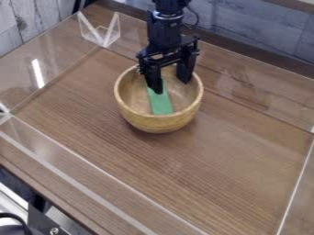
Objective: Move green object from inside the wooden bowl to the table next to it
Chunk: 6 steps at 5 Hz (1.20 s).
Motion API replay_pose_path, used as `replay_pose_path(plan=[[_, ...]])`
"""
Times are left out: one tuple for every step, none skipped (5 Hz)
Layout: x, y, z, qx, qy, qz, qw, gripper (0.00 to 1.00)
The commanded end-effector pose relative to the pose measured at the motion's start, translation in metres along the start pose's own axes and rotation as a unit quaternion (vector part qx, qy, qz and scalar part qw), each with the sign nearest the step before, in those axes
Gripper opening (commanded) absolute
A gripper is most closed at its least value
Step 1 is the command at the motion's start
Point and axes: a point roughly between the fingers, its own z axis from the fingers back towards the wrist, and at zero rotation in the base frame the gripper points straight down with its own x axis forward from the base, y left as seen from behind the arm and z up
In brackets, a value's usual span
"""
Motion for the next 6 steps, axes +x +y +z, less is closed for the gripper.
replay_pose_path(plan=[[0.009, -0.003, 0.008, -0.02, -0.012, -0.029, 0.9993, 1.0], [0.012, 0.001, -0.003, -0.014, -0.008, -0.062, 0.998, 1.0], [0.022, 0.008, -0.004, -0.012, -0.001, -0.06, 0.9981, 1.0], [0.03, 0.013, -0.004, -0.011, 0.002, -0.062, 0.998, 0.0], [0.022, 0.012, 0.011, -0.017, 0.014, -0.063, 0.9978, 0.0], [0.014, 0.012, 0.026, -0.023, 0.027, -0.064, 0.9973, 0.0]])
